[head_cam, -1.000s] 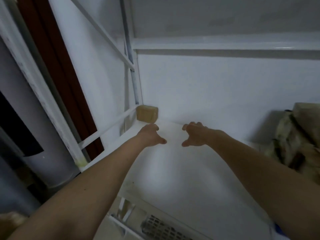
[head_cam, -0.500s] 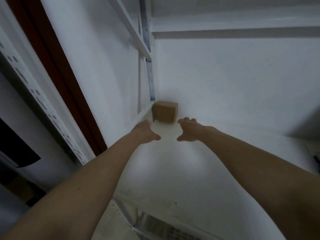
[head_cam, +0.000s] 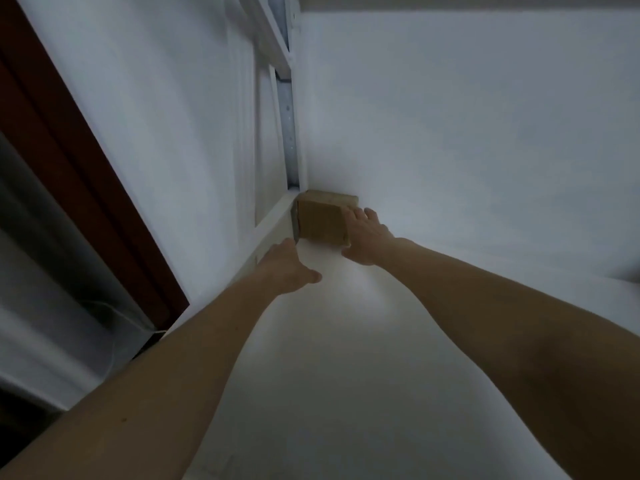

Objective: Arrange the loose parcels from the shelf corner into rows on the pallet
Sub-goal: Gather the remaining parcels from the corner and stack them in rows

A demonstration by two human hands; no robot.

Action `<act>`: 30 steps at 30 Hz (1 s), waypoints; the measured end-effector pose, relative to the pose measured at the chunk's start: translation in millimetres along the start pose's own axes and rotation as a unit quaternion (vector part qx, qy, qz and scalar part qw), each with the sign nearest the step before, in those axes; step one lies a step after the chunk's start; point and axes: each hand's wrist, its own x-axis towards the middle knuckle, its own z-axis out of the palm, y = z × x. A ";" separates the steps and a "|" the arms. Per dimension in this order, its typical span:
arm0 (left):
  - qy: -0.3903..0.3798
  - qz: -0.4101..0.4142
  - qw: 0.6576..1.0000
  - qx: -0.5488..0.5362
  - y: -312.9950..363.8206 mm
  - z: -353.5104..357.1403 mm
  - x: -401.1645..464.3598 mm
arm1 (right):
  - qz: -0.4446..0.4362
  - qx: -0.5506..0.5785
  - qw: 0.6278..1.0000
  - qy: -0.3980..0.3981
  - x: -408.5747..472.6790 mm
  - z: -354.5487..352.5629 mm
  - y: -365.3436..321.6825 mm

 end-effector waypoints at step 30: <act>-0.114 0.161 0.915 -0.353 32.5 11.7 -79.2 | -0.149 0.058 0.967 0.201 -178.9 -33.7 29.3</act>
